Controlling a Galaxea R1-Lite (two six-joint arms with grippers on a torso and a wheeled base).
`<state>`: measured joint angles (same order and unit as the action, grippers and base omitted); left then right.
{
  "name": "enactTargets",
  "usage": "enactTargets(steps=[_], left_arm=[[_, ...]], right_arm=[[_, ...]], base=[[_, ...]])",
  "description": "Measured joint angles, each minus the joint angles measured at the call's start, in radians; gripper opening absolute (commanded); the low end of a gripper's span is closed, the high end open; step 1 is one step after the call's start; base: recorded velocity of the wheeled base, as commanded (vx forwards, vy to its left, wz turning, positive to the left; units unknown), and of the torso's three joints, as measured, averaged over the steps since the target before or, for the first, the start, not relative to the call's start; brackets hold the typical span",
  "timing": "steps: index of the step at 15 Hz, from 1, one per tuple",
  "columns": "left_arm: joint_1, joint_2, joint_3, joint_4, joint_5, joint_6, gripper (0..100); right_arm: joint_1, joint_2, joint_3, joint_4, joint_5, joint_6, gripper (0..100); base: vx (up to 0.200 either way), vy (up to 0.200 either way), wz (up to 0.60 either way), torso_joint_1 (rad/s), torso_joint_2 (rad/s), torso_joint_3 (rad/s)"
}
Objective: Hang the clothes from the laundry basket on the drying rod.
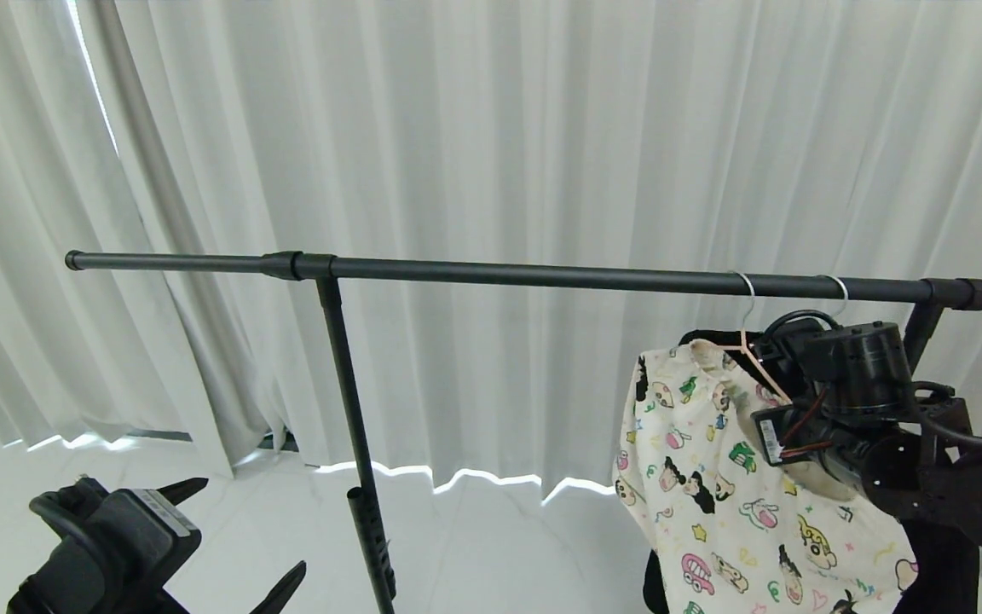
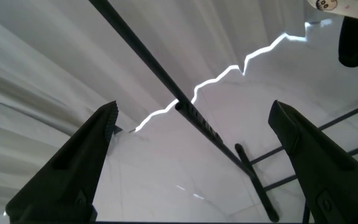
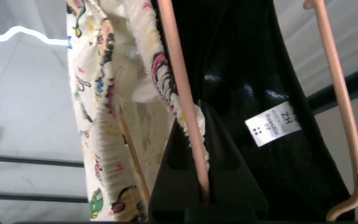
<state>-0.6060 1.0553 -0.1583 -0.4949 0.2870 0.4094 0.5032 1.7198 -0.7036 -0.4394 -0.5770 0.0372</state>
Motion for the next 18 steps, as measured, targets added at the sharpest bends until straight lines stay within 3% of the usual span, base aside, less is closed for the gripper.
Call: enactTargets(steps=[5,9,11,13,15,18], left_arm=[[0.040,-0.016,0.070,0.000,0.029,-0.001,100],[0.116,-0.032,0.113,0.000,0.048,-0.003,100],[0.168,-0.036,0.133,0.000,0.050,-0.003,100],[0.243,-0.049,0.151,0.021,0.050,-0.002,100],[0.336,-0.070,0.156,0.070,0.050,-0.002,100],[0.448,-0.159,0.157,0.273,0.050,-0.002,100]], right_arm=[[0.007,-0.098,0.044,0.000,-0.017,0.065,100],[0.009,-0.315,0.145,0.001,0.162,0.089,100],[0.003,-0.445,0.228,0.010,0.218,0.079,100],[-0.059,-0.559,0.324,0.043,0.234,0.011,100],[-0.175,-0.667,0.397,0.107,0.240,-0.066,100],[-0.319,-0.827,0.470,0.256,0.243,-0.103,100]], base=[[0.000,0.000,0.00,0.000,0.00,0.000],[0.000,0.000,0.00,0.000,0.00,0.000],[0.000,0.000,0.00,0.000,0.00,0.000],[0.000,0.000,0.00,0.000,0.00,0.000],[-0.200,0.000,0.00,0.005,0.00,0.005],[-0.200,0.000,0.00,0.004,0.00,0.002]])
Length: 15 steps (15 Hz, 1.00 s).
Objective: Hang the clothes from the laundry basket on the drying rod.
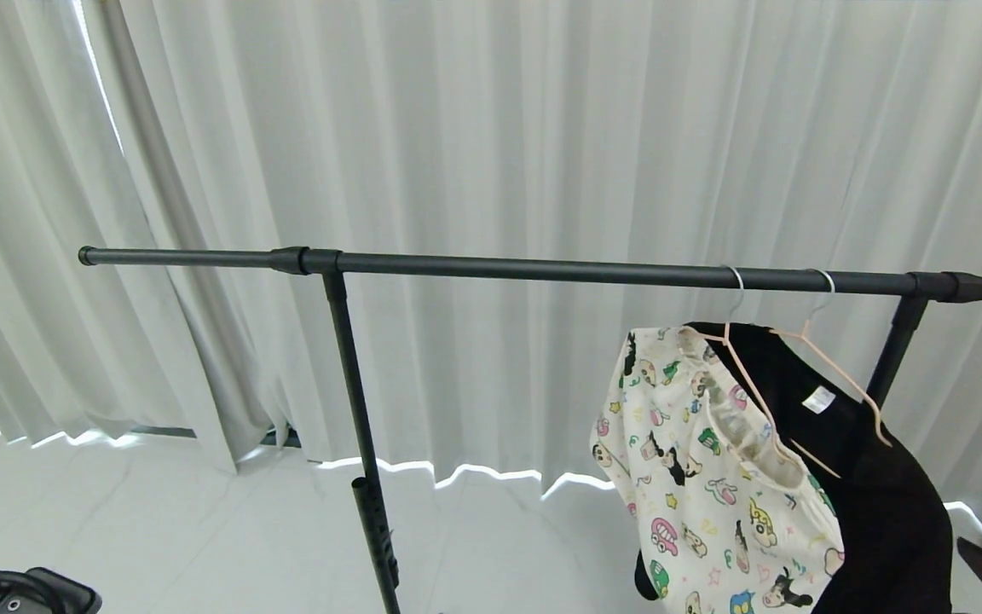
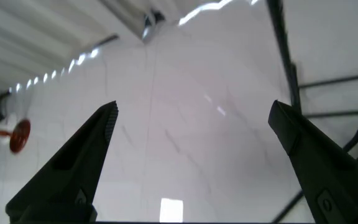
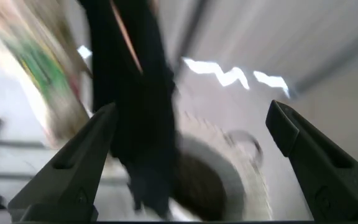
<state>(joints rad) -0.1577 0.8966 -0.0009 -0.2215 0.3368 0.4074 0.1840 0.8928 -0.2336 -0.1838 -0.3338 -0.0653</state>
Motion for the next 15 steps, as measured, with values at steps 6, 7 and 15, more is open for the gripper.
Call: enactTargets(steps=[6,7,15], left_arm=[[0.140,-0.169,-0.006,0.164,0.000,-0.024,100],[0.160,-0.159,-0.006,0.165,0.000,-0.054,100],[0.201,-0.254,-0.001,0.168,0.119,-0.225,100]], right_arm=[[-0.094,-0.397,0.055,0.482,-0.001,-0.012,100],[-0.106,-0.449,0.054,0.517,-0.001,-0.011,100],[-0.124,-0.674,0.049,0.522,-0.007,-0.011,100]], base=[[-0.200,0.000,0.00,0.000,0.00,0.005],[-0.200,0.000,0.00,0.007,0.00,0.007],[-0.125,0.000,0.00,0.001,0.00,0.003]])
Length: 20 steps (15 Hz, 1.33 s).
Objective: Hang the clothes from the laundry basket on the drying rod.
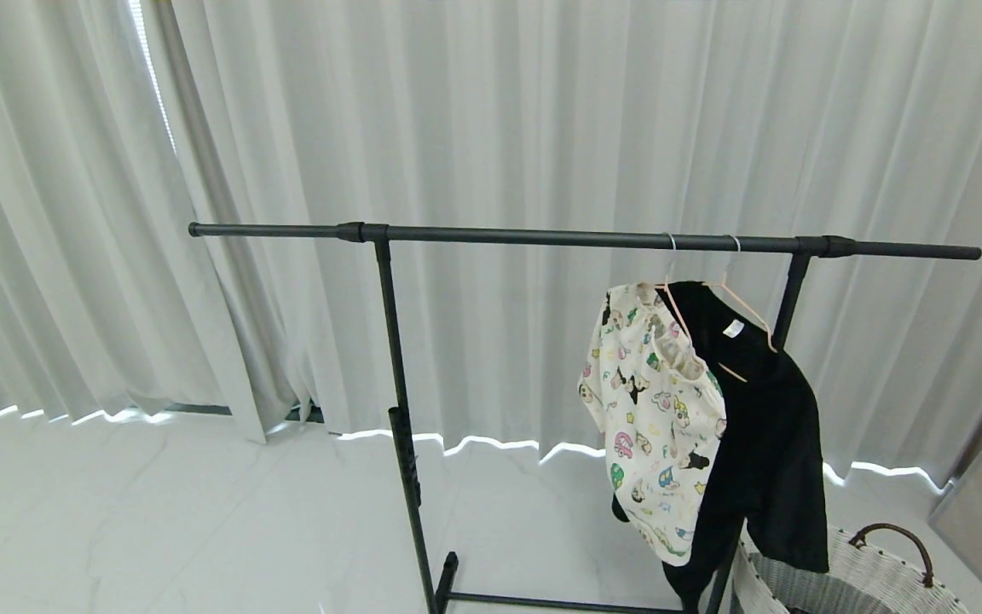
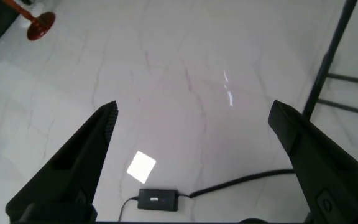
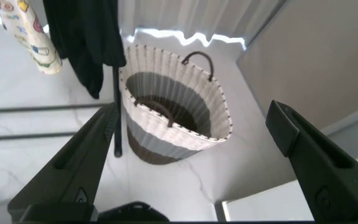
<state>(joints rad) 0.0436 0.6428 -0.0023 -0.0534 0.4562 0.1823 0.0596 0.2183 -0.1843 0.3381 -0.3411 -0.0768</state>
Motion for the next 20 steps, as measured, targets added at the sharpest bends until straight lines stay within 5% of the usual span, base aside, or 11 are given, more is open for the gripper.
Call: enactTargets(steps=[5,8,12,16,20], left_arm=[[0.111,-0.322,0.001,0.000,0.029,-0.005,100],[0.144,-0.481,0.001,-0.001,0.156,-0.084,100],[0.156,-0.536,0.002,-0.001,0.132,0.040,100],[0.156,-0.548,0.002,-0.005,-0.079,0.002,100],[0.156,-0.550,0.002,0.018,-0.484,-0.047,100]], right_arm=[[-0.032,-0.124,0.000,0.000,-0.018,-0.001,100],[-0.061,-0.190,0.000,0.002,-0.016,-0.002,100],[-0.065,-0.215,-0.001,0.000,-0.009,-0.098,100],[-0.066,-0.217,-0.001,0.000,-0.009,-0.119,100],[-0.066,-0.217,-0.002,0.000,-0.007,-0.118,100]], base=[[0.000,0.000,0.00,0.000,0.00,0.000],[0.000,0.000,0.00,0.000,0.00,0.000],[0.000,0.000,0.00,0.000,0.00,0.000],[0.000,0.000,0.00,0.000,0.00,0.000],[0.000,0.000,0.00,0.000,0.00,0.000]])
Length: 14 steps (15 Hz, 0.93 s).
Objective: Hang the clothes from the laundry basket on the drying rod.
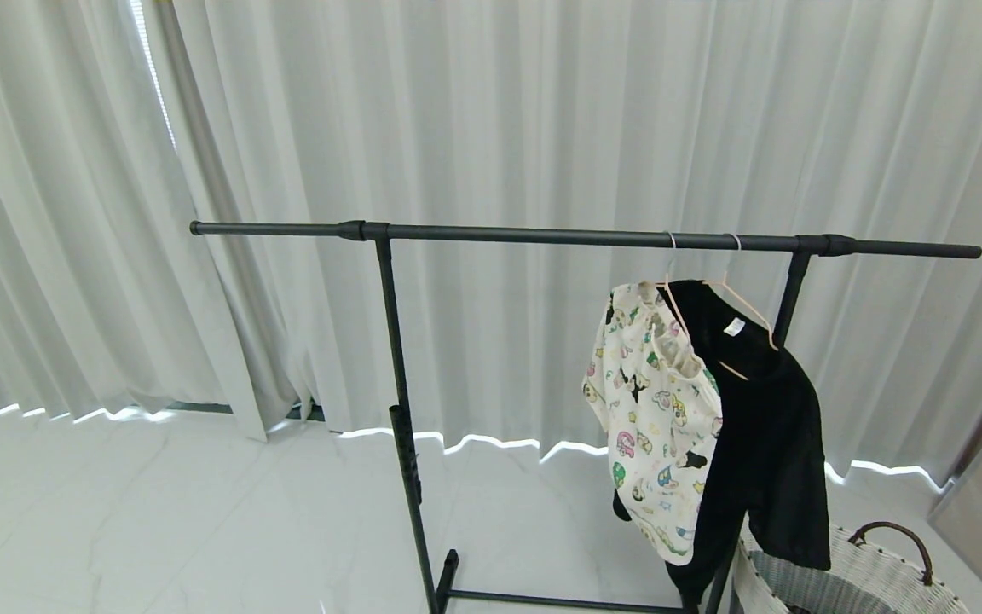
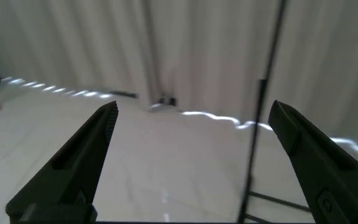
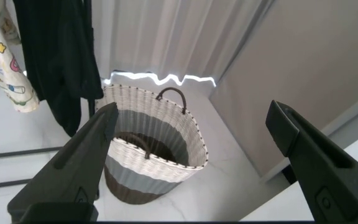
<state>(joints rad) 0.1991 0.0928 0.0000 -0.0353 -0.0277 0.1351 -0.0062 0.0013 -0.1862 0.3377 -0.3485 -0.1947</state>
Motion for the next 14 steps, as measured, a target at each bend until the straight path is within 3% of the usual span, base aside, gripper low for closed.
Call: enactTargets(steps=[1,7,11,14], left_arm=[[-0.005,0.000,0.000,0.039,-0.020,-0.012,100],[-0.049,0.001,0.000,0.045,-0.022,-0.053,100],[-0.078,0.001,0.000,0.045,-0.021,-0.054,100],[-0.165,-0.005,0.000,0.045,-0.021,-0.053,100]], right_arm=[[0.000,0.000,0.000,0.000,0.000,0.000,100],[0.000,0.000,0.001,0.000,0.002,0.016,100],[0.000,0.000,0.003,0.000,0.049,0.070,100],[0.000,0.000,0.004,0.000,0.057,0.073,100]], base=[[0.000,0.000,0.00,0.000,0.00,0.000],[0.000,0.000,0.00,0.000,0.00,0.000],[0.000,0.000,0.00,0.000,0.00,0.000],[0.000,0.000,0.00,0.000,0.00,0.000]])
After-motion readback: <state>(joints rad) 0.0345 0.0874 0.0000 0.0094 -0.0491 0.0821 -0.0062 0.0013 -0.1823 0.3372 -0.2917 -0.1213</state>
